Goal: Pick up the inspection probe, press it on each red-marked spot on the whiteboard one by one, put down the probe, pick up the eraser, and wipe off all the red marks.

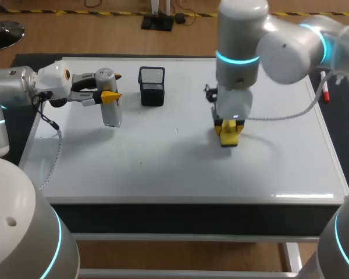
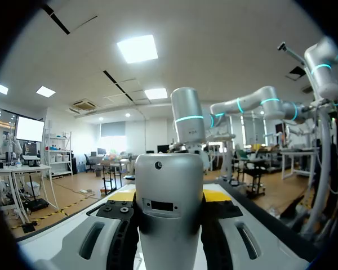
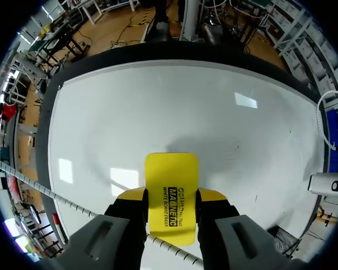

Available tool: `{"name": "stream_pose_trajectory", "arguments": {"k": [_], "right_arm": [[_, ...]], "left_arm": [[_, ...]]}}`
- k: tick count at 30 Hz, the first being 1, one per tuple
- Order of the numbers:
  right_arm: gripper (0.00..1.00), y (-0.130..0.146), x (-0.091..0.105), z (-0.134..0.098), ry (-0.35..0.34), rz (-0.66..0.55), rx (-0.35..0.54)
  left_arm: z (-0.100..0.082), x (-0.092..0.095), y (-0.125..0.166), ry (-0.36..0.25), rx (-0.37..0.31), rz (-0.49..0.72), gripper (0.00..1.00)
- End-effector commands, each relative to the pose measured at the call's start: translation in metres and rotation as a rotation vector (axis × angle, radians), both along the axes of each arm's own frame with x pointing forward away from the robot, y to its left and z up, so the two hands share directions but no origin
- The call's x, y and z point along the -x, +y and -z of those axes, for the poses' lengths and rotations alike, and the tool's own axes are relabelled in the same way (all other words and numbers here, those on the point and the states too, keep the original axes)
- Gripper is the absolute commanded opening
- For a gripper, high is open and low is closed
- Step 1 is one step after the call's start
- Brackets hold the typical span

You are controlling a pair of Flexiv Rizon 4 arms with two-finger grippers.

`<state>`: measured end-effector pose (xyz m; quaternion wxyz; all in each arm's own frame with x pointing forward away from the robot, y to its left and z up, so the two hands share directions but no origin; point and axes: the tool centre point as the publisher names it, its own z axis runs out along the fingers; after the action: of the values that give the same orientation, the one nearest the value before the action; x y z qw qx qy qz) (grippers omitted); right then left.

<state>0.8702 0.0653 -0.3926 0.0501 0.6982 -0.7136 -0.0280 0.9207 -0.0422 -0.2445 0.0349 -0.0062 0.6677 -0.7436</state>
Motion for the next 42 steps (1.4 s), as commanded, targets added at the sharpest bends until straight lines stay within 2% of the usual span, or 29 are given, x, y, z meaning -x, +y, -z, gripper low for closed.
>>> {"name": "stream_pose_trajectory", "arguments": {"k": [1, 17, 24, 33, 42], "right_arm": [[0.00, -0.023, -0.001, -0.027, -0.016, 0.009, -0.020], [0.00, -0.023, -0.001, -0.027, -0.016, 0.009, -0.020], [0.00, 0.005, -0.045, -0.021, -0.057, -0.016, -0.019], [0.00, 0.027, -0.106, -0.008, -0.019, -0.025, -0.028], [0.00, 0.035, -0.154, -0.007, -0.008, -0.019, -0.027]], "left_arm": [[0.000, 0.000, 0.000, -0.002, 0.002, 0.001, 0.00], [0.000, 0.000, 0.000, -0.002, 0.002, 0.001, 0.00], [0.000, 0.000, 0.000, -0.002, 0.002, 0.001, 0.00], [0.000, 0.000, 0.000, -0.002, 0.002, 0.001, 0.00], [0.000, 0.000, 0.000, -0.002, 0.002, 0.001, 0.00]]}}
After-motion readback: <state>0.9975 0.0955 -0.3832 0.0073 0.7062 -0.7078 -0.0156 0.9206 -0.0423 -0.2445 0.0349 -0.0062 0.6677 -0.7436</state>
